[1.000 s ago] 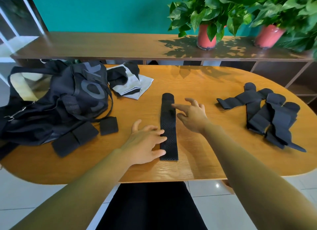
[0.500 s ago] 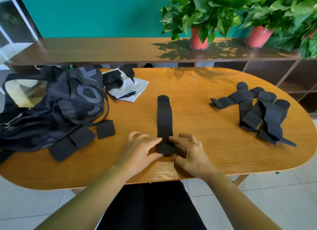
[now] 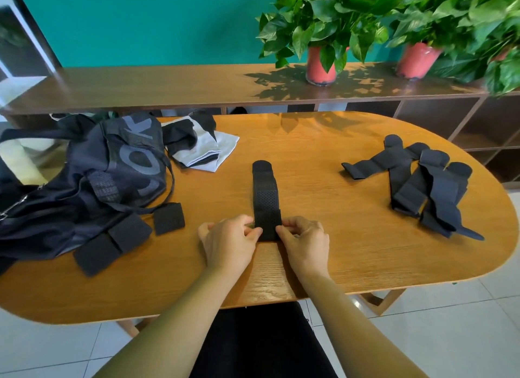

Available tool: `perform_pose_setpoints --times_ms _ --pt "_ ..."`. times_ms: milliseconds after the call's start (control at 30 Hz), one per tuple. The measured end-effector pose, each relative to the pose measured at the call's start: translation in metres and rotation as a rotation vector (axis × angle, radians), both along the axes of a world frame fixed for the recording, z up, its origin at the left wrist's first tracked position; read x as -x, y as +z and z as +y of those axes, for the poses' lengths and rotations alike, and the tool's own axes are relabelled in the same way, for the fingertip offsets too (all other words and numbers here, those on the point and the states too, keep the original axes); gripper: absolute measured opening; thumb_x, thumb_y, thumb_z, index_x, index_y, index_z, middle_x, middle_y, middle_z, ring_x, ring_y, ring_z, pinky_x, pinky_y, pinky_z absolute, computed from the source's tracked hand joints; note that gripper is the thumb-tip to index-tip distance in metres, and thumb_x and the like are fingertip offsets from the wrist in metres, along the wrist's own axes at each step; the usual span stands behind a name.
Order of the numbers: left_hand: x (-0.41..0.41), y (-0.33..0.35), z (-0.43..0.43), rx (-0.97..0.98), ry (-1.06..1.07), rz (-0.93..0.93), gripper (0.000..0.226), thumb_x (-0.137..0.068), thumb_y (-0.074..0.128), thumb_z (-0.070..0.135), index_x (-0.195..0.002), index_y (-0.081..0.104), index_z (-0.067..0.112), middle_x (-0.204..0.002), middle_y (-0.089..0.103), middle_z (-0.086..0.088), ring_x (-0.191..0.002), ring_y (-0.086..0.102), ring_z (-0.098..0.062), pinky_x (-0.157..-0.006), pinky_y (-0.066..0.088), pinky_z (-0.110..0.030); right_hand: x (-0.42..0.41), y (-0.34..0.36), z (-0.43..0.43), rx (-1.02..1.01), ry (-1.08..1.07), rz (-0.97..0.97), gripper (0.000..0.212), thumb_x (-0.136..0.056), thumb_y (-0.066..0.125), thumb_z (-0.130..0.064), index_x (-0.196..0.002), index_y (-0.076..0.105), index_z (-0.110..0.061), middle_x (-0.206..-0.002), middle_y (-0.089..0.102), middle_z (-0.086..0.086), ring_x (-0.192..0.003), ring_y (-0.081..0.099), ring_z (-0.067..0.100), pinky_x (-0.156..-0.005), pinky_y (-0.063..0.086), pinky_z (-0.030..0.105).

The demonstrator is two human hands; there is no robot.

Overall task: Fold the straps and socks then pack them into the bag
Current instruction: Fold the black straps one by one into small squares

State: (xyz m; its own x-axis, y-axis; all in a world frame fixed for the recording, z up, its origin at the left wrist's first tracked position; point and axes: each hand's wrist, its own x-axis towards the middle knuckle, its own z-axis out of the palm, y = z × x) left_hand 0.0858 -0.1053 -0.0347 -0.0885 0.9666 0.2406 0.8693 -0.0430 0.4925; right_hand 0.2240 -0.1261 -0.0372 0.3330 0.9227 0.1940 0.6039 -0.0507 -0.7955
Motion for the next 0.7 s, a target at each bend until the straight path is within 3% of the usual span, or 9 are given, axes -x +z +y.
perform_pose_setpoints --times_ms 133,267,400,467,600,700 --pt "-0.001 0.002 0.004 0.025 -0.011 0.077 0.031 -0.088 0.060 0.052 -0.113 0.066 0.035 -0.085 0.071 0.014 -0.095 0.057 -0.008 -0.088 0.023 -0.035 0.003 0.001 -0.001 -0.006 -0.037 -0.042 0.015 -0.080 0.073 -0.025 -0.093 0.073 -0.017 -0.069 0.041 -0.024 -0.091 0.058 0.023 -0.084 0.047 0.043" --pt "-0.001 0.004 0.004 0.084 -0.044 0.116 0.032 -0.088 0.060 0.051 -0.116 0.066 0.036 -0.084 0.070 0.013 -0.099 0.052 -0.010 -0.084 0.019 -0.033 0.002 -0.008 0.001 -0.018 -0.050 -0.126 0.016 -0.080 0.071 -0.022 -0.095 0.073 -0.018 -0.078 0.065 -0.008 -0.091 0.049 0.019 -0.079 0.041 0.036" --pt "0.000 0.007 0.002 0.102 -0.070 0.136 0.032 -0.089 0.059 0.049 -0.118 0.065 0.035 -0.084 0.068 0.012 -0.101 0.050 -0.012 -0.081 0.016 -0.033 0.001 -0.013 0.003 -0.007 -0.037 -0.192 0.018 -0.082 0.069 -0.025 -0.100 0.071 -0.021 -0.088 0.068 -0.006 -0.094 0.048 0.019 -0.073 0.028 0.029" --pt "-0.001 0.010 0.000 0.092 -0.083 0.202 0.037 -0.089 0.059 0.049 -0.124 0.060 0.036 -0.096 0.067 0.013 -0.106 0.049 -0.012 -0.085 0.019 -0.035 0.002 -0.014 0.003 0.002 -0.023 -0.264 0.020 -0.085 0.066 -0.027 -0.104 0.071 -0.024 -0.094 0.067 -0.005 -0.096 0.047 0.019 -0.072 0.029 0.030" --pt "0.002 0.011 0.000 -0.013 -0.268 0.325 0.043 -0.092 0.059 0.033 -0.135 0.053 0.032 -0.142 0.046 0.009 -0.132 0.035 -0.017 -0.102 0.022 -0.043 0.002 -0.016 0.003 -0.019 0.016 -0.373 0.020 -0.083 0.068 -0.028 -0.101 0.073 -0.027 -0.087 0.062 0.000 -0.089 0.050 0.024 -0.068 0.031 0.032" --pt "0.010 0.009 0.000 0.056 -0.463 0.323 0.042 -0.098 0.046 0.036 -0.139 0.048 0.029 -0.151 0.037 0.012 -0.139 0.028 -0.009 -0.109 0.016 -0.041 -0.002 -0.015 0.001 -0.044 0.048 -0.425 0.021 -0.080 0.066 -0.030 -0.099 0.074 -0.026 -0.085 0.060 0.001 -0.085 0.052 0.025 -0.066 0.036 0.032"
